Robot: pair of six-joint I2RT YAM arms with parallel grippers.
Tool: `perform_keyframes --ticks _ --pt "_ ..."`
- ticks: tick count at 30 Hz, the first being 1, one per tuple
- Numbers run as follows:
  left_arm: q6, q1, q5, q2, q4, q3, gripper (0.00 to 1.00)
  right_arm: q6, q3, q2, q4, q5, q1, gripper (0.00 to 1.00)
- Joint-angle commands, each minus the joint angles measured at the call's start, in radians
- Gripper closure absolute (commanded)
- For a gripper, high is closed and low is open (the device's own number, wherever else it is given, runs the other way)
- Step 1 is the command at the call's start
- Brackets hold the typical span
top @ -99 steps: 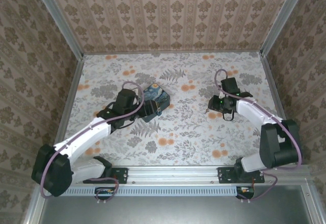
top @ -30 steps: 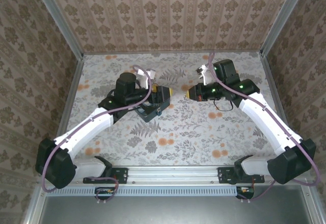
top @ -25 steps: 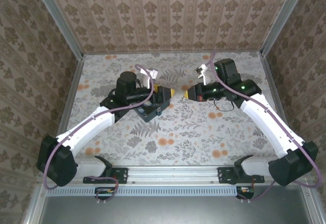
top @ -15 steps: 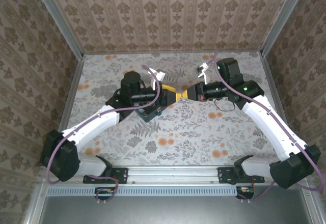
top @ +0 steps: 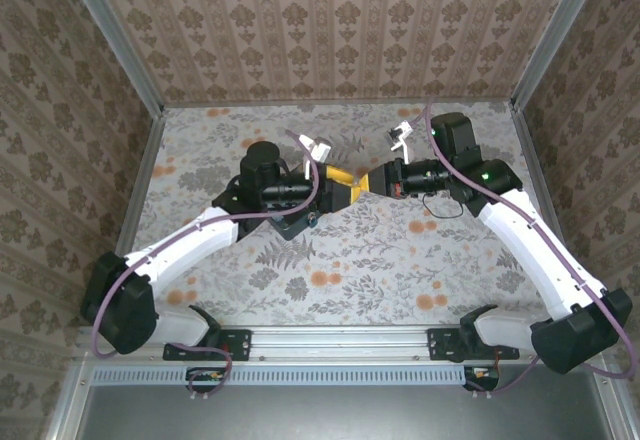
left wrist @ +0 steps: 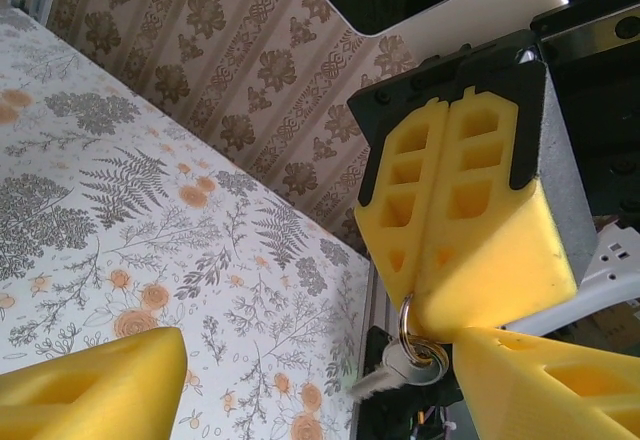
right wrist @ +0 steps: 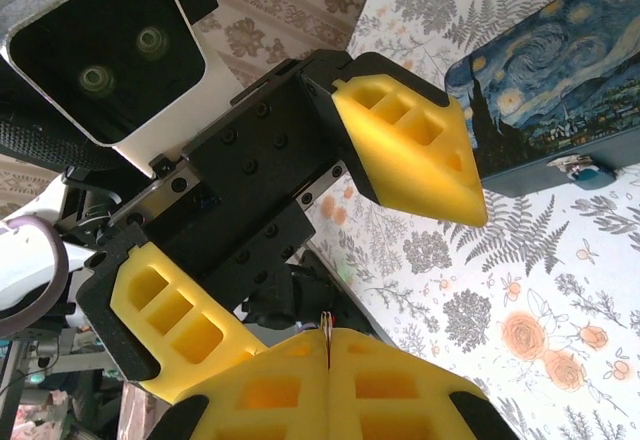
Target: Unlock a padlock with a key
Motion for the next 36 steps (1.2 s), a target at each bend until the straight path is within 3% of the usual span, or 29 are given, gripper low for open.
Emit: perform_keyframes --ticks 1,4,12,20,26,33,36 --pt "0.007 -0.03 0.031 -0.02 0.049 0.026 0.24 0.028 -0.002 -0.011 0.053 -0.024 0.003 1.0" --pt "0.001 -0.043 0.048 -0.014 0.051 0.042 0.28 0.039 -0.003 -0.015 0.06 -0.017 0.0 1.0" --pt "0.014 -0.078 0.048 -0.016 0.044 0.056 0.18 0.064 -0.001 -0.006 0.065 0.0 -0.01 1.0" --pt "0.055 -0.075 0.004 -0.036 -0.024 0.049 0.33 0.063 0.007 -0.009 0.043 0.014 -0.033 1.0" --pt "0.083 -0.048 -0.081 -0.082 -0.053 0.01 0.32 0.059 0.017 -0.006 0.015 0.006 -0.038 1.0" --pt "0.105 -0.053 -0.063 -0.046 -0.075 0.054 0.31 0.088 0.005 -0.009 0.041 -0.004 -0.038 1.0" --pt "0.1 -0.057 -0.05 -0.031 -0.069 0.063 0.36 0.091 0.006 -0.009 0.041 0.005 -0.038 1.0"
